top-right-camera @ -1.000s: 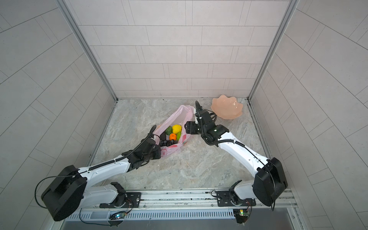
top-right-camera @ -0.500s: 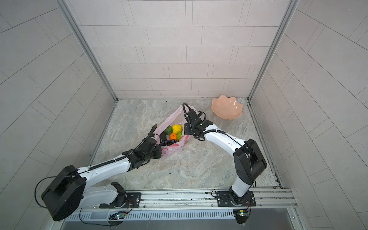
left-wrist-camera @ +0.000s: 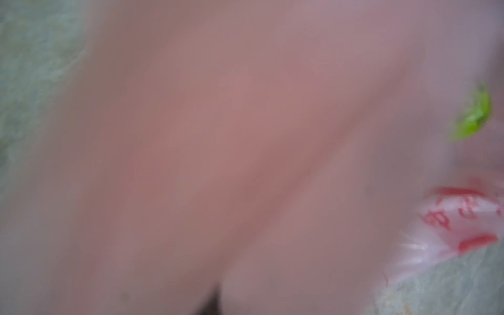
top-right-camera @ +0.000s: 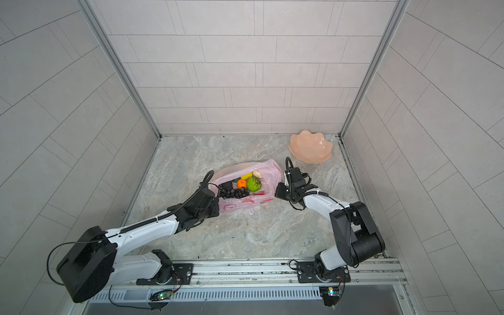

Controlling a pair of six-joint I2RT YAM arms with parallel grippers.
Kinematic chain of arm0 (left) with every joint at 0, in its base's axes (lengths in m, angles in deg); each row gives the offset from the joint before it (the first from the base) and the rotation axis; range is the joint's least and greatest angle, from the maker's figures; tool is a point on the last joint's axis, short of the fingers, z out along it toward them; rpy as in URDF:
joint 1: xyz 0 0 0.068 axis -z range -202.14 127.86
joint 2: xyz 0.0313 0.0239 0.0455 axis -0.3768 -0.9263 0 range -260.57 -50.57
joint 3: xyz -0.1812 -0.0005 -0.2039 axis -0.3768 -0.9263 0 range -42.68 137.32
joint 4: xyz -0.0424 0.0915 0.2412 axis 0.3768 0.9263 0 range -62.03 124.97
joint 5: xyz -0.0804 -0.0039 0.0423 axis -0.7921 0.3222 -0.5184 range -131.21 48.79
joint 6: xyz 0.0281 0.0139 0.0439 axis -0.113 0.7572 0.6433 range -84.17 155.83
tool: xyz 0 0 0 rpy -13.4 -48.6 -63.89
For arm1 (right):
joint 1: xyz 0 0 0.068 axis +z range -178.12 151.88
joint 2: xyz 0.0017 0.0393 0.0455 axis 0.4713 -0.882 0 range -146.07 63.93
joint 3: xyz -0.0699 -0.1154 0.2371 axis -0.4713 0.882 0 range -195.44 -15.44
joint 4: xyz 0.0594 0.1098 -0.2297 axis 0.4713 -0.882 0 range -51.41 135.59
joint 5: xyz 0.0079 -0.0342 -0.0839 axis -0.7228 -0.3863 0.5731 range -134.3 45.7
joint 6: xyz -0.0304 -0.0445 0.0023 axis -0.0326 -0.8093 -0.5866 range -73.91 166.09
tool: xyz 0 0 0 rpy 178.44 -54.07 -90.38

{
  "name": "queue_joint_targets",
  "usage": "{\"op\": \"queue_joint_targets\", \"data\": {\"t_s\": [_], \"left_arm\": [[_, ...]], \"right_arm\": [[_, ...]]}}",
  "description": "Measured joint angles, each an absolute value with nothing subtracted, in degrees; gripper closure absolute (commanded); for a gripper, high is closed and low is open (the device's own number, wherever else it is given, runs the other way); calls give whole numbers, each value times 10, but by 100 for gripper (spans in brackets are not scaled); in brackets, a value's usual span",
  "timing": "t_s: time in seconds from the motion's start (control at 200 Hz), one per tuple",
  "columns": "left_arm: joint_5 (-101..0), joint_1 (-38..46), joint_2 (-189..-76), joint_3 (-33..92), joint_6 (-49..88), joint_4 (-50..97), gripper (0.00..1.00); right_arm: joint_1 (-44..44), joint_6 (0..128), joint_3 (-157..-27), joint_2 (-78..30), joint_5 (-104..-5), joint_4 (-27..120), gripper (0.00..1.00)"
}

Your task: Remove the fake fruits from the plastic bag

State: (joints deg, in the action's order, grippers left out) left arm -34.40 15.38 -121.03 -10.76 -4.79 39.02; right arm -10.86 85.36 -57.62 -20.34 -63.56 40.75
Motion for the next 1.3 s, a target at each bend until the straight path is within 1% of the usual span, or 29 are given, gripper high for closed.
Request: {"op": "queue_joint_targets", "data": {"t_s": [0.06, 0.135, 0.2, 0.245, 0.36, 0.465, 0.675, 0.791, 0.811, 0.871, 0.961, 1.016, 1.096, 1.301], "left_arm": [[-332, 155, -1199, -89, -52, 427, 46], [-313, 161, -1178, -56, -46, 477, 39], [-292, 172, -1165, -20, -44, 519, 35], [-277, 181, -1160, 5, -41, 545, 34], [-246, 198, -1169, 62, -33, 595, 30], [-216, 204, -1215, 116, -27, 638, 24], [-170, 195, -1368, 195, -15, 672, 24], [-159, 171, -1432, 216, -16, 677, 32], [-158, 164, -1440, 217, -16, 676, 36], [-162, 138, -1456, 218, -14, 669, 52], [-196, 85, -1466, 218, -9, 645, 75], [-222, 57, -1467, 216, -15, 624, 85], [-252, 20, -1466, 210, -10, 597, 91], [-346, -61, -1410, 129, -19, 515, 97]], "right_arm": [[-108, 854, -576, -203, -638, 420, 100], [-105, 854, -576, -200, -638, 426, 100], [-101, 853, -576, -196, -636, 426, 100], [-96, 851, -576, -193, -634, 426, 100], [-76, 845, -576, -181, -623, 425, 100], [-59, 837, -576, -166, -613, 424, 100], [-40, 821, -576, -144, -595, 418, 100], [-39, 816, -576, -139, -589, 411, 100], [-39, 814, -576, -138, -588, 411, 100], [-38, 811, -573, -136, -585, 411, 100], [-38, 807, -562, -133, -582, 411, 100], [-39, 806, -553, -133, -580, 411, 100], [-42, 806, -543, -134, -580, 410, 100], [-42, 809, -553, -195, -580, 421, 100]]}}
